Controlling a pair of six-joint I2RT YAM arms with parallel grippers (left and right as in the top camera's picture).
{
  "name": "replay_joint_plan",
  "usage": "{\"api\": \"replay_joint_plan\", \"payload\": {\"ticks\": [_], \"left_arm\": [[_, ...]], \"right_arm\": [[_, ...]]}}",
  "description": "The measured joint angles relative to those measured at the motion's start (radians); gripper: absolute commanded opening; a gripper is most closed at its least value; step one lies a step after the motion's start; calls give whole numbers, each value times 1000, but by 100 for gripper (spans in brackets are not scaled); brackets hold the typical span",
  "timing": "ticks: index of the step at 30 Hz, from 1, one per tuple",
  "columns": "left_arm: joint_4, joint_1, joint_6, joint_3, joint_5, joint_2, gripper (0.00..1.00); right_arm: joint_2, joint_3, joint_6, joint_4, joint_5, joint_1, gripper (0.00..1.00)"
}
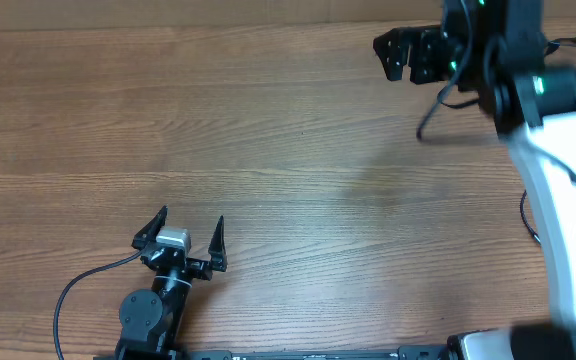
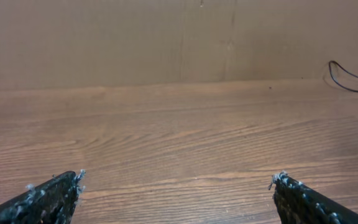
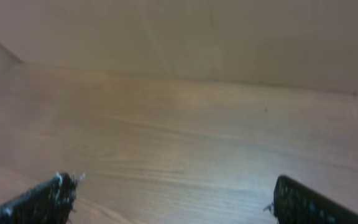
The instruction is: Untangle cables
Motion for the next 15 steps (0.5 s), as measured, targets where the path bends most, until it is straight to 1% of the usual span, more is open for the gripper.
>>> {"api": "replay_joint_plan", "payload": {"ticks": [1,2,4,9,10,11,15], "left_arm": [[0,0,0,0,-1,0,100],[0,0,0,0,-1,0,100],[0,0,0,0,-1,0,100],[0,0,0,0,-2,0,100],[0,0,0,0,-2,0,100],[0,0,0,0,-2,0,100],[0,0,0,0,-2,0,100]], "right_arm": [[-47,-63,0,68,-2,2,100],[-107,-159,1,188,-5,2,100],[-196,-318,-1,371,-6,2,100],[-391,-715,0,743,-5,2,100],[-424,-782,0,787,-2,2,100],[-470,-874,-1,877,2,2,100],[-636,-1152,-1,1065,11,2,100]]}}
